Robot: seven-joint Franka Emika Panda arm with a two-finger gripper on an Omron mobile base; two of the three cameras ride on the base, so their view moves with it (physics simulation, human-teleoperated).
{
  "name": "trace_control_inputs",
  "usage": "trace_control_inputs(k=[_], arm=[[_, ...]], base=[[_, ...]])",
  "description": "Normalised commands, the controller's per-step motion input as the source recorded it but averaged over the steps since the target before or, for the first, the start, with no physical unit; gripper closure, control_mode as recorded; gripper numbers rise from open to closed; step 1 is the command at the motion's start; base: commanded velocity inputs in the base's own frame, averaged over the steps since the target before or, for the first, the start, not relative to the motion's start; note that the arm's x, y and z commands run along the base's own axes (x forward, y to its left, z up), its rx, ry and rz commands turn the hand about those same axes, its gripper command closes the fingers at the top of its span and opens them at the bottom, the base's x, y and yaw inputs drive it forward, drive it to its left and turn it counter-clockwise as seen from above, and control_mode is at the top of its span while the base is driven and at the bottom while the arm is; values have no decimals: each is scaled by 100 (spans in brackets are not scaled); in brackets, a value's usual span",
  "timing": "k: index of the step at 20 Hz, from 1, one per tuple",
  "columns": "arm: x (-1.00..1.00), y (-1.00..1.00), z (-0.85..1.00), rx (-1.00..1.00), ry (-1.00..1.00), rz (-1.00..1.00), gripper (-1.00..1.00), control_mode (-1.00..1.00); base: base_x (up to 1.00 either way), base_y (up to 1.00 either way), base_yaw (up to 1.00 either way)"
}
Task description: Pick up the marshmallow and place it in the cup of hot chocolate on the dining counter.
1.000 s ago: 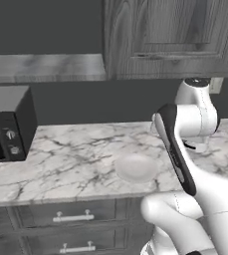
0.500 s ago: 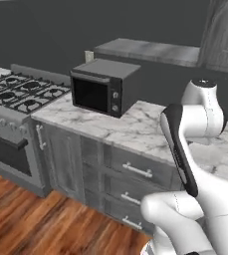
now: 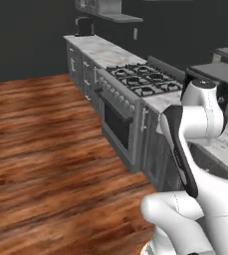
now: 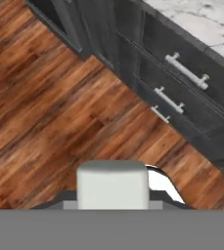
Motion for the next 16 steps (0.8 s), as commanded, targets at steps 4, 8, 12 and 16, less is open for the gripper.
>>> trace_control_inputs(k=[4, 8, 12, 16], arm=[[0, 0, 0, 0, 0, 0, 100, 100], [0, 0, 0, 0, 0, 0, 100, 100], [0, 0, 0, 0, 0, 0, 100, 100], [0, 0, 0, 0, 0, 0, 100, 100]], base=[[-1, 0, 98], [3, 4, 91], [59, 30, 57], [67, 65, 39]])
